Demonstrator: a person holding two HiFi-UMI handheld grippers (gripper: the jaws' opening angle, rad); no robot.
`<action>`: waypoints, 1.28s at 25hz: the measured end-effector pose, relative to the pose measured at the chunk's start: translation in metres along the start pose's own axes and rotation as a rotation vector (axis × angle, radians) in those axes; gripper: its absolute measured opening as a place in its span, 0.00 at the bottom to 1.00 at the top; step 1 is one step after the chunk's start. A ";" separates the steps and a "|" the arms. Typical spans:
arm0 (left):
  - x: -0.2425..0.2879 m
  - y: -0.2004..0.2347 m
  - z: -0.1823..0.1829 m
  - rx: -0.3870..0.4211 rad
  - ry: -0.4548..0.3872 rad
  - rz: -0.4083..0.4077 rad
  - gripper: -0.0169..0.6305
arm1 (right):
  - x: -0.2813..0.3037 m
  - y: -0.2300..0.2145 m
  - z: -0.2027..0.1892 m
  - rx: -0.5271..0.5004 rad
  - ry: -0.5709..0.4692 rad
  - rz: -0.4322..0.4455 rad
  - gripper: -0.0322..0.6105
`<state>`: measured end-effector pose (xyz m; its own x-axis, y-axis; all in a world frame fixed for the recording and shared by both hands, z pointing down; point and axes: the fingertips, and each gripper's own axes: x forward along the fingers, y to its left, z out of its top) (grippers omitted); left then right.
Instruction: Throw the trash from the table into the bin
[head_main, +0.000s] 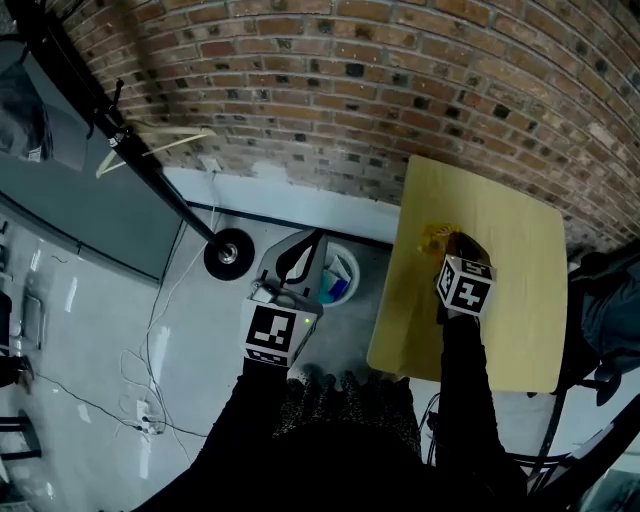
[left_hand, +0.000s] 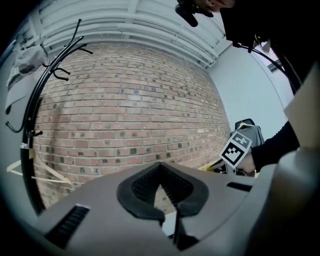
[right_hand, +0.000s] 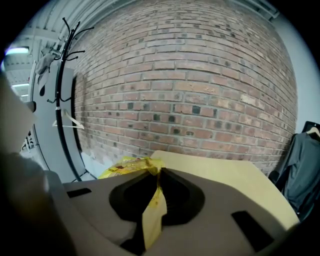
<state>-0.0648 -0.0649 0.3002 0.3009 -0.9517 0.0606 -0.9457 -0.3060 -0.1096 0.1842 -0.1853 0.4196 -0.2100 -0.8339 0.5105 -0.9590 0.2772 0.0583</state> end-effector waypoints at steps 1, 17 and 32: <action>-0.009 0.011 -0.003 0.000 0.002 0.005 0.04 | 0.000 0.017 0.000 -0.002 -0.003 0.009 0.11; -0.088 0.115 -0.036 -0.026 0.031 0.030 0.04 | 0.003 0.237 -0.001 0.045 -0.018 0.180 0.10; -0.041 0.147 -0.097 -0.077 0.092 0.098 0.04 | 0.096 0.265 -0.043 -0.016 0.026 0.257 0.11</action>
<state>-0.2282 -0.0682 0.3779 0.1974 -0.9696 0.1444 -0.9777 -0.2055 -0.0430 -0.0818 -0.1714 0.5208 -0.4415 -0.7226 0.5319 -0.8716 0.4862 -0.0629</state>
